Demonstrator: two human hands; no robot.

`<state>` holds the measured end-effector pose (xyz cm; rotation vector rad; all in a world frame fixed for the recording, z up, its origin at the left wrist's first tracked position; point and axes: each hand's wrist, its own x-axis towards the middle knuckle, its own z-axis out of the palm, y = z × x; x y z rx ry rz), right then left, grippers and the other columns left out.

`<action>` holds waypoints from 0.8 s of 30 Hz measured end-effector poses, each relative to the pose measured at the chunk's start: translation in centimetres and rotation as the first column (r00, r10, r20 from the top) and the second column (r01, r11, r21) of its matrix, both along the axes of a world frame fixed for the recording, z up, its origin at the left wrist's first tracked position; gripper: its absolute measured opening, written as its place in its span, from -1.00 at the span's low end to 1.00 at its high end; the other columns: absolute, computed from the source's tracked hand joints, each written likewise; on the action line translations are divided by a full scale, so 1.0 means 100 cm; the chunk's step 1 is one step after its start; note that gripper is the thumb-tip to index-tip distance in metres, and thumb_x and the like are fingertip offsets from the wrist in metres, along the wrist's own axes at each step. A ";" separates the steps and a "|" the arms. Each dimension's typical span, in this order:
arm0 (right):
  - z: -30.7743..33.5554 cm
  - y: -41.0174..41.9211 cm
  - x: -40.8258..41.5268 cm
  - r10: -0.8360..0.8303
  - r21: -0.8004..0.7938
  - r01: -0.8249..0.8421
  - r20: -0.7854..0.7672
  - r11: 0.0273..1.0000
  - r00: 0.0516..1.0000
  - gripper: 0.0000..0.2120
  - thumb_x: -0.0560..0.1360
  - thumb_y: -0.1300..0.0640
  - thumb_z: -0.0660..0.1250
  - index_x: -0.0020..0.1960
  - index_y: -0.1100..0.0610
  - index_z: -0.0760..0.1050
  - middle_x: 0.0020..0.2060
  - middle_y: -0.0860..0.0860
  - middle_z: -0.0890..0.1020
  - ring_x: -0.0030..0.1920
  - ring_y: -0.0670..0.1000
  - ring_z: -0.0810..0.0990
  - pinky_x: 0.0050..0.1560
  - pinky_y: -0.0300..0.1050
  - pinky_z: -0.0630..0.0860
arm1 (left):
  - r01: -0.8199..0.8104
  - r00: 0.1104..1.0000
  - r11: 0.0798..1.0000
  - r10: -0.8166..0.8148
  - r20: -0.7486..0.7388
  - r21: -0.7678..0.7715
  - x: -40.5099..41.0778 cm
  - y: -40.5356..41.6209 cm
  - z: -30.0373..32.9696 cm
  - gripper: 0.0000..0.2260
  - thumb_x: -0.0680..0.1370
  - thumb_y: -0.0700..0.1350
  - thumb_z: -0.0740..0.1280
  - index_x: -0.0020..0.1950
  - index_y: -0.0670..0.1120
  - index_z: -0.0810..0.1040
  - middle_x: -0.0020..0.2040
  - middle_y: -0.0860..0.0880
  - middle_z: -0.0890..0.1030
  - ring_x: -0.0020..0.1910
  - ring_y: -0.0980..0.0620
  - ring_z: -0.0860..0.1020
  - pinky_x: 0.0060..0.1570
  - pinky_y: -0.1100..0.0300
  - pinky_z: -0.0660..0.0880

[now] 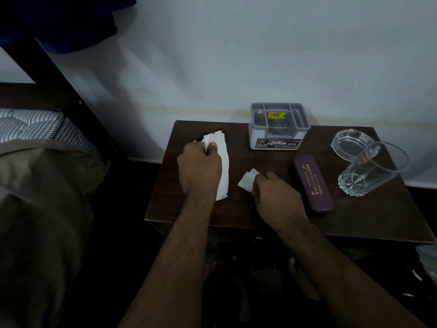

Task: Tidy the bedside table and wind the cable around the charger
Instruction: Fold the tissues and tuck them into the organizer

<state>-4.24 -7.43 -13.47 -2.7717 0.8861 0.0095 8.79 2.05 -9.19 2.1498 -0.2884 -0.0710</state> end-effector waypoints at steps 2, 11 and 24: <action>0.000 -0.003 0.000 -0.037 0.056 0.035 0.045 0.998 0.998 -0.87 0.62 0.05 0.25 0.09 0.07 0.50 0.09 0.03 0.54 0.04 0.11 0.60 -0.07 0.03 0.58 | 0.000 1.000 1.000 0.001 -0.021 0.005 0.001 0.000 -0.001 -0.56 0.62 -0.08 0.32 -0.41 -0.10 0.26 -0.44 -0.01 0.36 -0.40 -0.01 0.38 -0.43 0.18 0.22; 0.024 -0.015 0.008 -0.717 0.987 -0.035 0.136 0.154 0.683 -0.96 0.56 0.14 0.42 -0.05 0.09 0.65 -0.08 0.07 0.75 -0.07 0.03 0.71 0.00 0.04 0.66 | 0.029 0.988 0.999 -0.035 -0.151 -0.040 -0.005 -0.005 -0.006 -0.58 0.62 -0.08 0.31 -0.42 -0.11 0.33 -0.42 -0.03 0.45 -0.47 0.08 0.41 -0.46 0.22 0.25; 0.018 0.002 0.015 -0.460 0.673 -0.036 0.541 0.738 0.704 -0.95 0.55 0.07 0.42 -0.09 -0.02 0.63 -0.19 -0.10 0.70 -0.15 -0.13 0.67 -0.06 -0.04 0.66 | 0.145 0.952 0.984 -0.168 -0.257 -0.108 -0.021 -0.020 -0.003 -0.59 0.62 -0.06 0.30 -0.42 -0.13 0.39 -0.44 -0.06 0.45 -0.39 -0.10 0.53 -0.26 -0.16 0.65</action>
